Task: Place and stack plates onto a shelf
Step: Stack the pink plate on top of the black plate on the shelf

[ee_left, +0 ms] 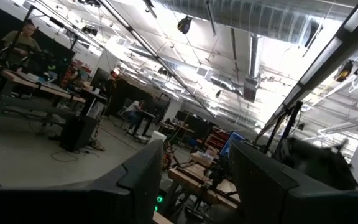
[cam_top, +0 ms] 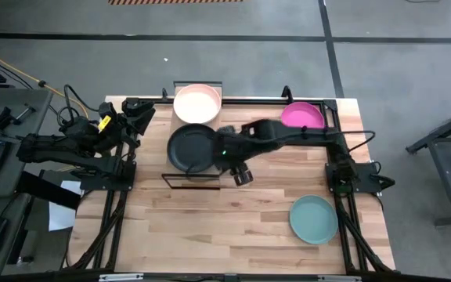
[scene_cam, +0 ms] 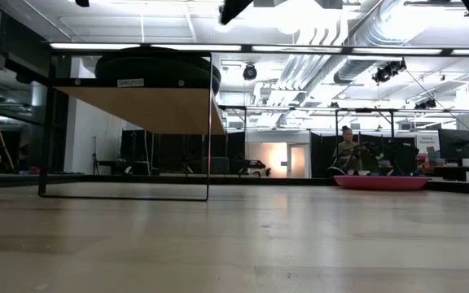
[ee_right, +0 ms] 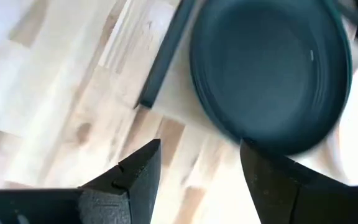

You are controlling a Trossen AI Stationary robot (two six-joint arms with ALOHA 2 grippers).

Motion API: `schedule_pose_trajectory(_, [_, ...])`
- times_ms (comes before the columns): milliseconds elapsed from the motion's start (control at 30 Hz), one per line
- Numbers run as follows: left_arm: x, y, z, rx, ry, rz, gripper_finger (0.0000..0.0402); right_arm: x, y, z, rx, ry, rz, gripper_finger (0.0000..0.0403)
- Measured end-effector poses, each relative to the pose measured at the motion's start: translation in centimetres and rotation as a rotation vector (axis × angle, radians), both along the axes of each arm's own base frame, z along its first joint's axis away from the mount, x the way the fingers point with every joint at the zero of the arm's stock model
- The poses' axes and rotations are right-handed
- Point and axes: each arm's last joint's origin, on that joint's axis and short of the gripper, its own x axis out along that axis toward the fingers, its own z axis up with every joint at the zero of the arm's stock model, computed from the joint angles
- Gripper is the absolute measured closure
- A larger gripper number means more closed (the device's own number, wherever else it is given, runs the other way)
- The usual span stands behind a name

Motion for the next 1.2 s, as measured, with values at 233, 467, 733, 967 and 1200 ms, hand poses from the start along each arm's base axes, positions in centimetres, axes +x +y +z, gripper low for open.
schedule_pose_trajectory(233, [0.2, 0.0, -0.3, 0.003, 0.033, 0.001, 0.0227, -2.8, -2.8, 1.9, 0.131, 0.048, -0.241, 0.0203])
schedule_pose_trajectory(467, [0.3, -0.1, -0.4, 0.02, 0.045, -0.039, 0.0227, -4.5, -4.3, 2.5, 0.158, 0.052, -0.297, 0.0203])
schedule_pose_trajectory(733, [0.9, -0.7, -0.8, 0.072, 0.083, -0.228, 0.0227, -7.2, -6.5, -0.1, 0.222, 0.064, -0.436, 0.0203])
schedule_pose_trajectory(967, [2.8, -1.0, -4.2, 0.035, 0.088, -0.309, 0.0227, -11.6, -6.9, -3.9, 0.346, -0.037, -0.632, 0.0203])
schedule_pose_trajectory(1200, [3.8, -1.0, -7.3, -0.045, 0.124, -0.32, 0.0227, -16.5, -5.8, -4.9, 0.458, -0.224, -0.81, 0.0203])
